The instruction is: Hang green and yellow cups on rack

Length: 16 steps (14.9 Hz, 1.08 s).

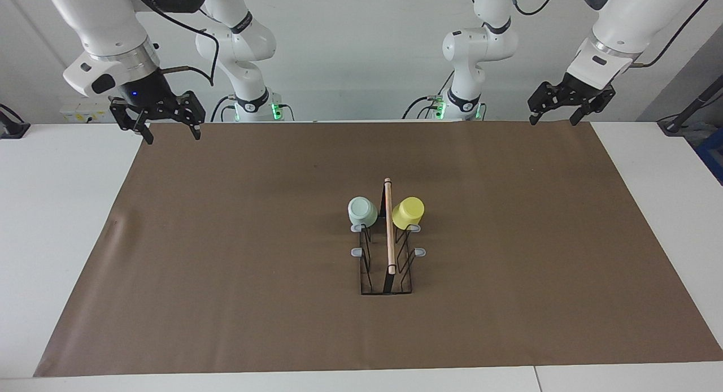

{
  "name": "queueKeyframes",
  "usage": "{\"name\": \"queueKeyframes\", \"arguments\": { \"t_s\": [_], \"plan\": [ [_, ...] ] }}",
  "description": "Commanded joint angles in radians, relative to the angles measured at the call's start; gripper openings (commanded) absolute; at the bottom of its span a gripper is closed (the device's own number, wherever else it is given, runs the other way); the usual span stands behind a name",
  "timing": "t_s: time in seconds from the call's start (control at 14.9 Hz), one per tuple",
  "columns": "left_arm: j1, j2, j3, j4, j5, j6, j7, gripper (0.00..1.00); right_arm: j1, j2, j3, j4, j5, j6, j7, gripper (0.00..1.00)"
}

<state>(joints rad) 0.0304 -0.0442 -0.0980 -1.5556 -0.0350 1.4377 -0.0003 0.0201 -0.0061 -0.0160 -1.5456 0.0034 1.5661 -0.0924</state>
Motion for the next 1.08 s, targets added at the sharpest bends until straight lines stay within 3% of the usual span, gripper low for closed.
{"name": "queueKeyframes", "arguments": {
  "t_s": [0.0,0.2,1.01],
  "plan": [
    [0.005,-0.016,-0.003,-0.012,0.003,-0.005,0.013,1.0,0.0,-0.02,0.001,-0.021,-0.023,0.002,0.014,1.0],
    [0.008,-0.014,-0.003,-0.011,0.001,0.05,0.014,1.0,0.0,-0.02,0.001,-0.021,-0.023,0.002,0.014,1.0],
    [-0.001,-0.022,0.001,-0.012,0.001,0.036,0.017,1.0,0.001,-0.018,0.001,-0.021,-0.023,0.003,0.014,1.0]
  ]
}}
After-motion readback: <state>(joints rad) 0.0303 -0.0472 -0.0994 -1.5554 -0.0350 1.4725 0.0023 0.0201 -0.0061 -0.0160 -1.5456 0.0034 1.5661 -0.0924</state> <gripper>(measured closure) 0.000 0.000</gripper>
